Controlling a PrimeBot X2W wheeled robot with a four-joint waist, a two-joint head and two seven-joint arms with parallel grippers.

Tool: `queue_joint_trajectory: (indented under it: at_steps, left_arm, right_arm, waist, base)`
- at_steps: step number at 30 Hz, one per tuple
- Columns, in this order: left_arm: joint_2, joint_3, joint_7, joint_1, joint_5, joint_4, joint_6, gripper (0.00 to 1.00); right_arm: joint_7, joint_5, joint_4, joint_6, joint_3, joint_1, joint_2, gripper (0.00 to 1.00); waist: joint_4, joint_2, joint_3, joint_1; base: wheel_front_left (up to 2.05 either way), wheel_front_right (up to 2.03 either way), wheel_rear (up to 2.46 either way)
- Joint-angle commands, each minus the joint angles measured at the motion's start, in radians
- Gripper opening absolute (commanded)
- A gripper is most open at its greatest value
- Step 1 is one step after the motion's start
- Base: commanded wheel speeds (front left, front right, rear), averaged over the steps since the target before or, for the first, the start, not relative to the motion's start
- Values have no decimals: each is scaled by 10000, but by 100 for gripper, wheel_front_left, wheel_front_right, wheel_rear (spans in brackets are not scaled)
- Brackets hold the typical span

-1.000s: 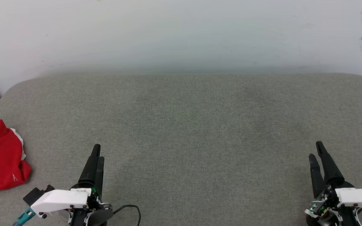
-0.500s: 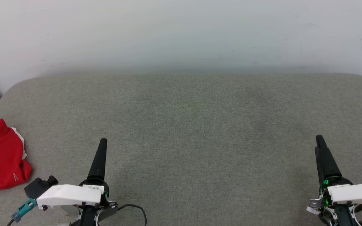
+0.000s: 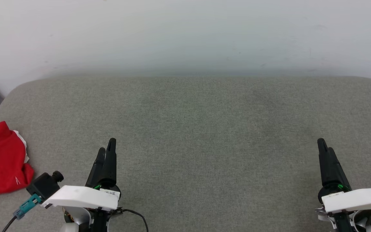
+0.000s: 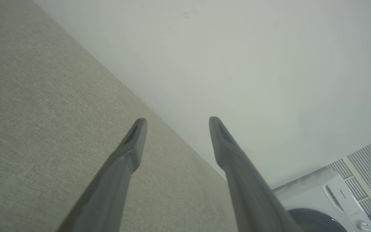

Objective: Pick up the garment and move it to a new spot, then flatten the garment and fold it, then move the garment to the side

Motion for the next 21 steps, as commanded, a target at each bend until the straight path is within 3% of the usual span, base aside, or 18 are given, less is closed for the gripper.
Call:
queue_joint_trajectory:
  at_steps: [1,6,21]
  left_arm:
    - [16,-59,-111,-218,517,-189,-4,100]
    - [14,-155,-272,-199,1648,-203,-4,100]
    - [141,-459,-740,-204,4529,-102,258,100]
  right_arm:
    - [34,-651,-218,3,3,10,4,100]
    - [279,-2004,-441,3,-3,80,6,100]
    - [570,-4550,-1077,3,-309,346,11,100]
  waist:
    - [13,-1,-2,0]
    - [34,-1,1,0]
    - [82,-1,9,0]
  base:
    - [0,0,0]
    - [0,0,0]
    - [0,0,0]
